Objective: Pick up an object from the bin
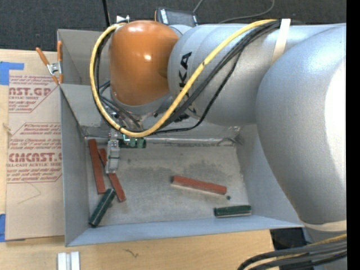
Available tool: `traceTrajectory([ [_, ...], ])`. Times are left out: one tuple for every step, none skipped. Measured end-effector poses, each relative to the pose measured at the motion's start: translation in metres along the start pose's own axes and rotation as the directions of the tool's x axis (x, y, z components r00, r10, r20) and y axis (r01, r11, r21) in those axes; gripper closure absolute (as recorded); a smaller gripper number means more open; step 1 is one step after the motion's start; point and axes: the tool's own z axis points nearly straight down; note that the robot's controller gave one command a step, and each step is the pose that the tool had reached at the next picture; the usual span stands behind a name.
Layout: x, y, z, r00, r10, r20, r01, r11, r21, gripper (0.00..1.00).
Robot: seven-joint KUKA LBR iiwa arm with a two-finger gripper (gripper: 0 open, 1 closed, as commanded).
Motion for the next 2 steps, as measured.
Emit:
traceTrajectory([
  [0.021,-0.063,0.139,0.695,-0.719,0.005,0.719,0.695,0.003,0.0],
  [0.021,-0.164,0.095,0.725,-0.688,0.006,0.688,0.725,0.009,0.0],
])
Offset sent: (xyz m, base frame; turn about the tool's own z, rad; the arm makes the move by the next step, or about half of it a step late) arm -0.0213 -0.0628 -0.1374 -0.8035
